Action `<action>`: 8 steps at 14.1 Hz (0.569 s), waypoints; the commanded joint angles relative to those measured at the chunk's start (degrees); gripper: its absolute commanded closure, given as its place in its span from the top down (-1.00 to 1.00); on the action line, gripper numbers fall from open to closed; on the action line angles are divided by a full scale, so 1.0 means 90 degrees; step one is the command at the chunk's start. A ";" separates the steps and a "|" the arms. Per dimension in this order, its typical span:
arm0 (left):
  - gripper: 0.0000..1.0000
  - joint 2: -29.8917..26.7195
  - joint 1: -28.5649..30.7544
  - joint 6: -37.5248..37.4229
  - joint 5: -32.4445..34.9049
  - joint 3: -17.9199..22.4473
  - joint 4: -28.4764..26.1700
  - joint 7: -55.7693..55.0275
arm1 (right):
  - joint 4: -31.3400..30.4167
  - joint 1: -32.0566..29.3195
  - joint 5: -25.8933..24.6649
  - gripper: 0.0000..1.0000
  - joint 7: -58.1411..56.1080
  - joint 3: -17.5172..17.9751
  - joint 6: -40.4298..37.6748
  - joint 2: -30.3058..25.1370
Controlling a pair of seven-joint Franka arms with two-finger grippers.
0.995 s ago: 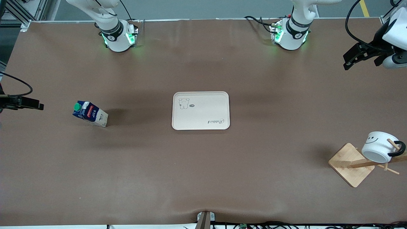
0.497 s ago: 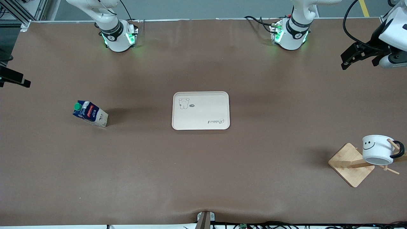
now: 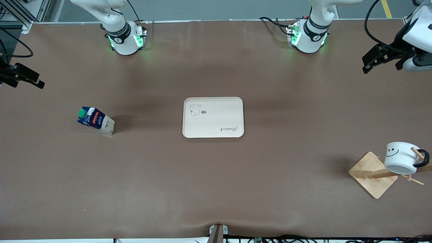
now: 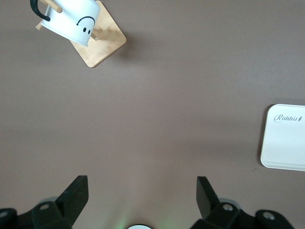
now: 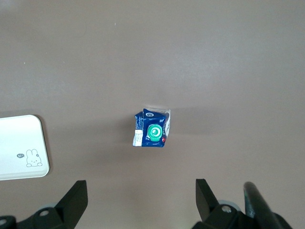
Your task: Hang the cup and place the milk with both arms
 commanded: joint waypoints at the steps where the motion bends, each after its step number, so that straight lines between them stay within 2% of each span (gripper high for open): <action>1: 1.00 -0.0057 0.0042 -0.0022 -0.0104 0.0034 0.0069 0.0275 | 0.0003 0.0065 -0.0228 1.00 0.0068 0.0103 0.0058 -0.0120; 3: 1.00 -0.0047 0.0043 -0.0022 -0.0094 0.0044 0.0098 0.0266 | 0.0090 0.0231 -0.0551 1.00 0.0145 0.0104 0.0048 -0.0101; 8: 1.00 0.0031 0.0023 -0.0032 -0.0084 0.0044 0.0205 0.0237 | 0.0228 0.0144 -0.0561 1.00 0.0146 0.0084 0.0048 0.0026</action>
